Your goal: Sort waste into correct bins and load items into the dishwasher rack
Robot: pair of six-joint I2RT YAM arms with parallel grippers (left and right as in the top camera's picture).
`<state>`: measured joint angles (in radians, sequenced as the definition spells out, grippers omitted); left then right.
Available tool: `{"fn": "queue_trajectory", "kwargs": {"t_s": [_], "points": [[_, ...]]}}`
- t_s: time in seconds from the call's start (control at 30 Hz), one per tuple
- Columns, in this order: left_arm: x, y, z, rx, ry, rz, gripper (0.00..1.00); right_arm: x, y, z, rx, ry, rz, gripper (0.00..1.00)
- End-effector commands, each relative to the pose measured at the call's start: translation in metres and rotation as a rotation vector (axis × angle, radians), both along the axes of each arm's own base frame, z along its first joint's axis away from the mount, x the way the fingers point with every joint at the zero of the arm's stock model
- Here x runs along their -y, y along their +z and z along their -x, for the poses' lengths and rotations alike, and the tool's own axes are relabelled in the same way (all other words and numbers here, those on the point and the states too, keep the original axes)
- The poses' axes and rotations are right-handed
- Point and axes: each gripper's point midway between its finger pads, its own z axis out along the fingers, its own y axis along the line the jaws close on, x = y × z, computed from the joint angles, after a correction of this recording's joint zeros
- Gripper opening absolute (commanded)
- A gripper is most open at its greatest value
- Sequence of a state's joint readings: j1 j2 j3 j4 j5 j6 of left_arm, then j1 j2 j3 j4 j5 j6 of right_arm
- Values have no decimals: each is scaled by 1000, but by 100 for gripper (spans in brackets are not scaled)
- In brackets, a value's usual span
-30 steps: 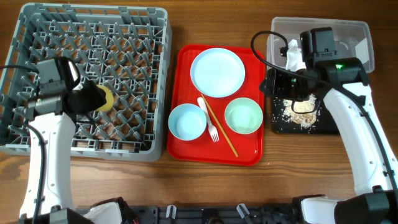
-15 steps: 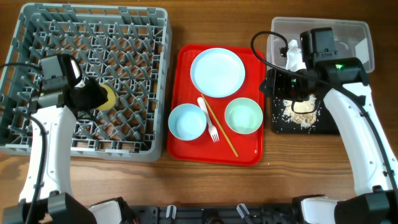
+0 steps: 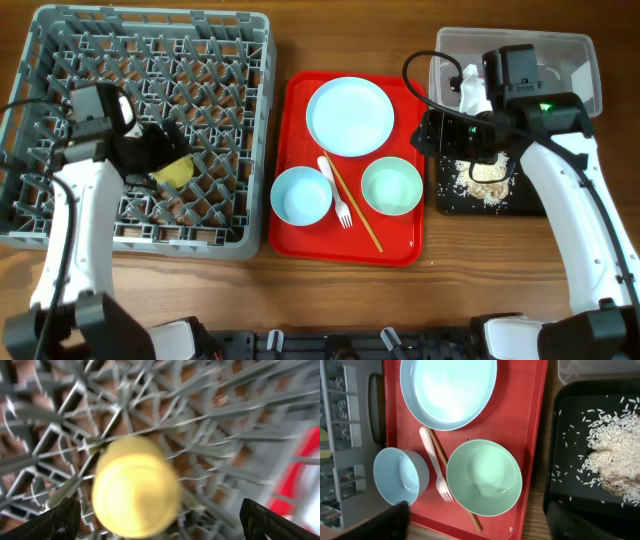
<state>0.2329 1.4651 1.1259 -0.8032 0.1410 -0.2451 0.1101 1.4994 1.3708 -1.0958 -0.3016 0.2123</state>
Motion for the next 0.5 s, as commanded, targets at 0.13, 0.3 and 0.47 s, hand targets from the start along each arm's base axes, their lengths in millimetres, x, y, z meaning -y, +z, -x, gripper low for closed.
{"fn": "queue_trajectory", "kwargs": {"t_s": [0.13, 0.3, 0.47], "points": [[78, 68, -2, 195, -227, 35, 100, 39, 13, -13, 36, -145, 3, 100], [153, 64, 10, 179, -445, 66, 100, 61, 15, -13, 28, -209, -41, 100], [231, 51, 29, 159, -675, 91, 100, 71, 14, -11, 18, -239, -40, 100]]}}
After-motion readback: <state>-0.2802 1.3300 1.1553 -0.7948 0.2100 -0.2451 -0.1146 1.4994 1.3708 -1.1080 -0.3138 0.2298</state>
